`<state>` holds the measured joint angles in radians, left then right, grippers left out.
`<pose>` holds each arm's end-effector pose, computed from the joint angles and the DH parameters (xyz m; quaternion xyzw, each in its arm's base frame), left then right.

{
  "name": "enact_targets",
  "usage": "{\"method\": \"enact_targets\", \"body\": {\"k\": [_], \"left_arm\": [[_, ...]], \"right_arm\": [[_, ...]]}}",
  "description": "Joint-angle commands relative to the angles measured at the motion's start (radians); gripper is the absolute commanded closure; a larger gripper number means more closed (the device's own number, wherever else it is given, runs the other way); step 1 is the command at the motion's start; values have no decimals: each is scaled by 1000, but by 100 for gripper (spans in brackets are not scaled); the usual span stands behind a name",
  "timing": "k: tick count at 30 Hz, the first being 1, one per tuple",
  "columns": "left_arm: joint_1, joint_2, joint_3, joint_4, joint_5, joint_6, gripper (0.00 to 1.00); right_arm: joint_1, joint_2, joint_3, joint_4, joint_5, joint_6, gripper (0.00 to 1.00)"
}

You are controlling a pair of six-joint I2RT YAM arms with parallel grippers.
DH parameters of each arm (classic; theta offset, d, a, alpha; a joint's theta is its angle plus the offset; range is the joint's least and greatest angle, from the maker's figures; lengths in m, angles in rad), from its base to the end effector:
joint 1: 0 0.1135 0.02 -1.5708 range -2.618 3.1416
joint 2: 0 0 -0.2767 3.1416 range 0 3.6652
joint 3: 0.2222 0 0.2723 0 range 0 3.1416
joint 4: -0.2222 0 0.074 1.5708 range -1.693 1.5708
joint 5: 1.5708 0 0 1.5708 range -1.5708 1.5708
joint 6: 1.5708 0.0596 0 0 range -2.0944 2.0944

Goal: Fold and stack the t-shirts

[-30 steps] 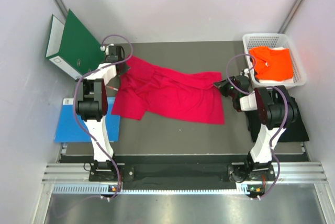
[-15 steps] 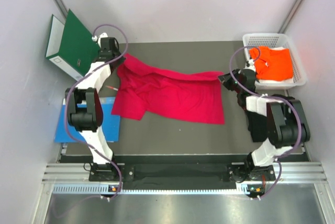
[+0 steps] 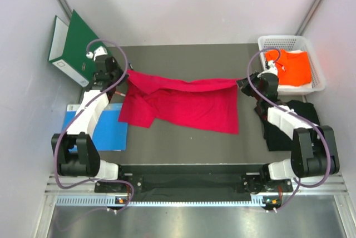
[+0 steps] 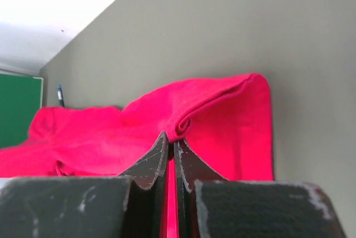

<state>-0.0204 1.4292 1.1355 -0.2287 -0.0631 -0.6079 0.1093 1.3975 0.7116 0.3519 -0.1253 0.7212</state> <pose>0.3682 -0.0038 0.3014 -0.2656 0.8237 -0.1286 0.4842 0.3388 0.0447 0.2206 0.2103 0.7864 0.2801 0.5088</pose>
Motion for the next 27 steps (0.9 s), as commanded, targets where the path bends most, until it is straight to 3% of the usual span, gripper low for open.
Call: {"method": "enact_targets", "body": {"k": [1,9,16,21,27], "left_arm": [[4,-116,125,-58,43,20,100],[4,-349,306,-260,59,123,100],[4,-568,417,-450,33,223,100],[2,-618,654,-584,11,260,100],[-39,-622,797,-607,20,237,100]], "right_arm": [[18,-106,57,-85,3,-72,100],[82,-484,290,-456,154,-279,100],[82,-788,405,-677,182,-370,100],[82,-890,543,-801,150,-393,100],[70,-957,693,-892,130,-402,100]]}}
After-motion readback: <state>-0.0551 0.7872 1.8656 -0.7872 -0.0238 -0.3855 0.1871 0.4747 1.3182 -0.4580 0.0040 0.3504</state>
